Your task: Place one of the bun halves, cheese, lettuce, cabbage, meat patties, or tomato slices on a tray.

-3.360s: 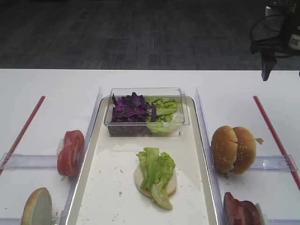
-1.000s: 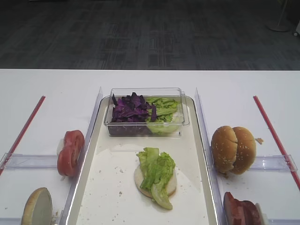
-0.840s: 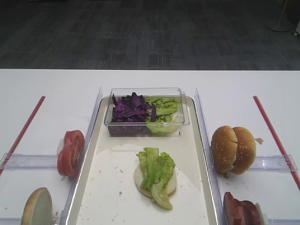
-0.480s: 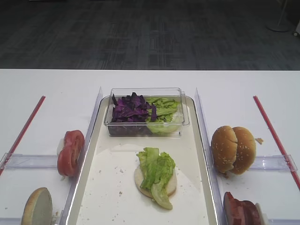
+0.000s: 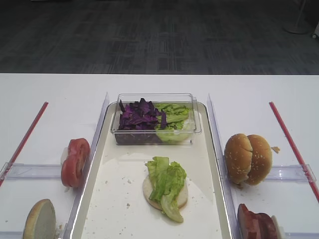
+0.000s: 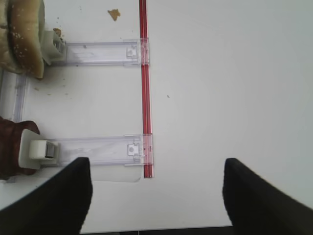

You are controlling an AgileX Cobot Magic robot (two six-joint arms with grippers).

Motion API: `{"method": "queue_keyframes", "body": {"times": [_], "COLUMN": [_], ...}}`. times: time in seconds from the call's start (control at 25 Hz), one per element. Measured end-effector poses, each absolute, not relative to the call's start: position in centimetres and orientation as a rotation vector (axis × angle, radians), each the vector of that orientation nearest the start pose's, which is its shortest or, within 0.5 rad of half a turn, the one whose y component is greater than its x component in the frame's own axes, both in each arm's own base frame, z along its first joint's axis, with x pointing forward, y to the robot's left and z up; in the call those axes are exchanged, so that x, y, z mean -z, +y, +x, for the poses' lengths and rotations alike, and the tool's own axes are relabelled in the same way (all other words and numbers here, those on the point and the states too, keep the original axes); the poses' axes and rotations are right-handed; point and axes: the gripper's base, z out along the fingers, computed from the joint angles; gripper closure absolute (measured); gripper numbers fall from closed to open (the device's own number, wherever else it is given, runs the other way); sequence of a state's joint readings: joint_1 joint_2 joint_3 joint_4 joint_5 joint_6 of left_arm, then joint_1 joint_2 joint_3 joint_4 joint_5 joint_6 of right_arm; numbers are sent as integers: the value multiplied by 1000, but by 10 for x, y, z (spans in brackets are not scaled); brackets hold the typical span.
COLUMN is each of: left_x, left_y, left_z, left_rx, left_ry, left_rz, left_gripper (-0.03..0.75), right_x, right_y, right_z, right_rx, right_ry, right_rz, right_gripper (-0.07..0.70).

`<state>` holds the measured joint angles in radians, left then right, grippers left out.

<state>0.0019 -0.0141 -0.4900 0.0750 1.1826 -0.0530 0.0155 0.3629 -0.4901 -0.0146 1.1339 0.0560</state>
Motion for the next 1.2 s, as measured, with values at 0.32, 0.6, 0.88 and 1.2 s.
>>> {"method": "queue_keyframes", "body": {"times": [0.32,0.6,0.88,1.2], "left_x": [-265,-265,-265,-265], "left_y": [6,6,6,6], "left_z": [-12,-12,-12,-12], "left_rx": [-62,-62,-62,-62], "left_ry": [2159,2159,2159,2159], "left_rz": [-69,-69,-69,-69], "left_gripper": [278,278,278,278], "right_x": [-266,-266,-267,-267], "right_y": [-1,-2,-2,-2], "right_z": [27,12,-3,-8], "right_rx": [-2,-3,-4,-5], "right_ry": [2358,2245,2144,2114], "right_rz": [30,27,27,18], "right_gripper": [59,59,59,59]}}
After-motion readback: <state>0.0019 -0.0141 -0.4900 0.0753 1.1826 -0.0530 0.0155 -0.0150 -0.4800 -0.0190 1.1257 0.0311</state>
